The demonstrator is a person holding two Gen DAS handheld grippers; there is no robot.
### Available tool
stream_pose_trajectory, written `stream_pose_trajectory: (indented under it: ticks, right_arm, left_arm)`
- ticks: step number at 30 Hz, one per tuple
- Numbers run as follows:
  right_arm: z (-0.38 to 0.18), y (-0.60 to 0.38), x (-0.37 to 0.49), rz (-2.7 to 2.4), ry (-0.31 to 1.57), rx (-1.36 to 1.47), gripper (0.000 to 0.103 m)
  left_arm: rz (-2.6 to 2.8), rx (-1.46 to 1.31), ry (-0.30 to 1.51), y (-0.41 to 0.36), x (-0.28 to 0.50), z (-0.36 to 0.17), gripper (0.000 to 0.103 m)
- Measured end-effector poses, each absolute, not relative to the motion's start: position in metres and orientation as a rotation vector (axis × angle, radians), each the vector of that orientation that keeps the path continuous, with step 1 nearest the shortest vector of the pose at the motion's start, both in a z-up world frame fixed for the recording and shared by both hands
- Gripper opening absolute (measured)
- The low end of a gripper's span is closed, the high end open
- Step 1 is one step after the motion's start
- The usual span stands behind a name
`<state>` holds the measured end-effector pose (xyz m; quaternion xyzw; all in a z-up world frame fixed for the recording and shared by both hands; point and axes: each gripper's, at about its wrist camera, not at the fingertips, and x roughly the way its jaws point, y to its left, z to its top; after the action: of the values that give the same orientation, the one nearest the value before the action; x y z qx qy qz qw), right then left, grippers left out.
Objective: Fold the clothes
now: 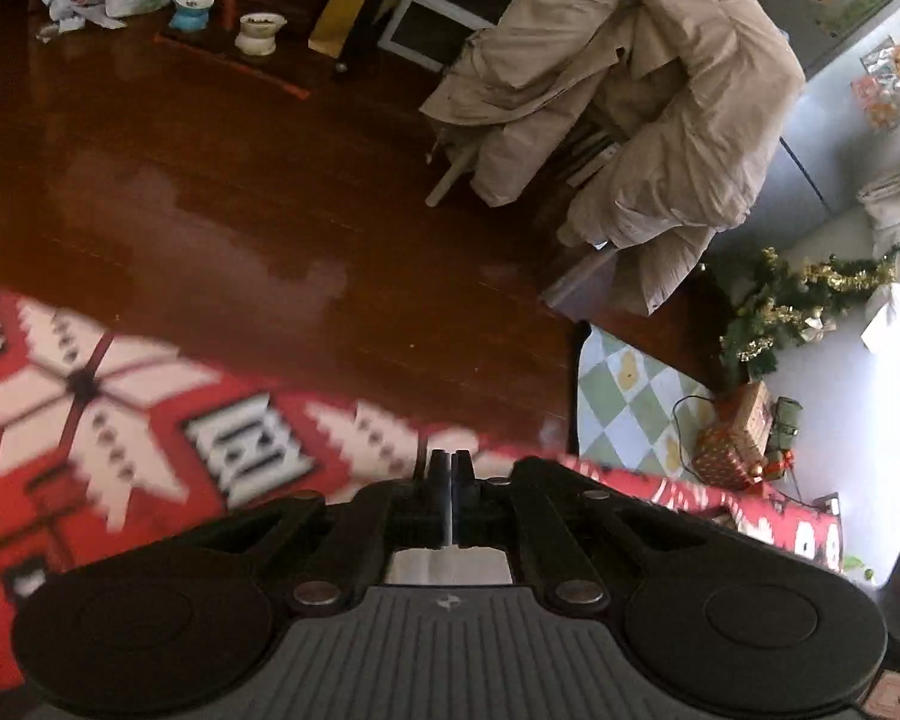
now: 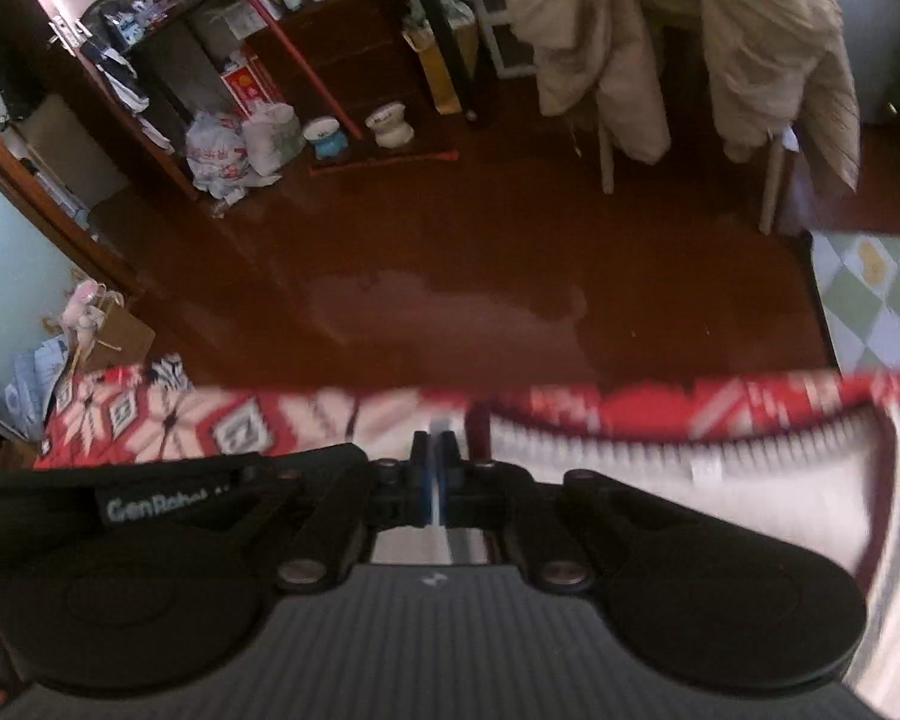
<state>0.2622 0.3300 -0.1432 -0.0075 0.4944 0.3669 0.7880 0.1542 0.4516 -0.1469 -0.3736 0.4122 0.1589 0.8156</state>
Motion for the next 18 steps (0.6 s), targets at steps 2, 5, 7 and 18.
stream_pose_trajectory:
  ticks: [2, 5, 7, 18]
  right_arm:
    - [-0.137, 0.328, 0.271, 0.784, 1.063, -0.004, 0.003]
    - [-0.120, 0.303, 0.276, 0.739, 1.048, 0.020, 0.009]
    - [-0.112, 0.277, 0.273, 0.686, 1.042, -0.011, 0.009]
    - [-0.129, 0.191, 0.283, 0.565, 1.117, -0.066, 0.010]
  left_arm:
    - [0.315, -0.825, 0.855, 0.455, 0.158, -0.140, 0.006]
    - [0.262, -0.841, 0.850, 0.445, 0.158, -0.127, 0.006]
    - [0.221, -0.826, 0.881, 0.429, 0.159, -0.123, 0.006]
    - [0.140, -0.708, 0.999, 0.356, 0.198, -0.152, 0.006]
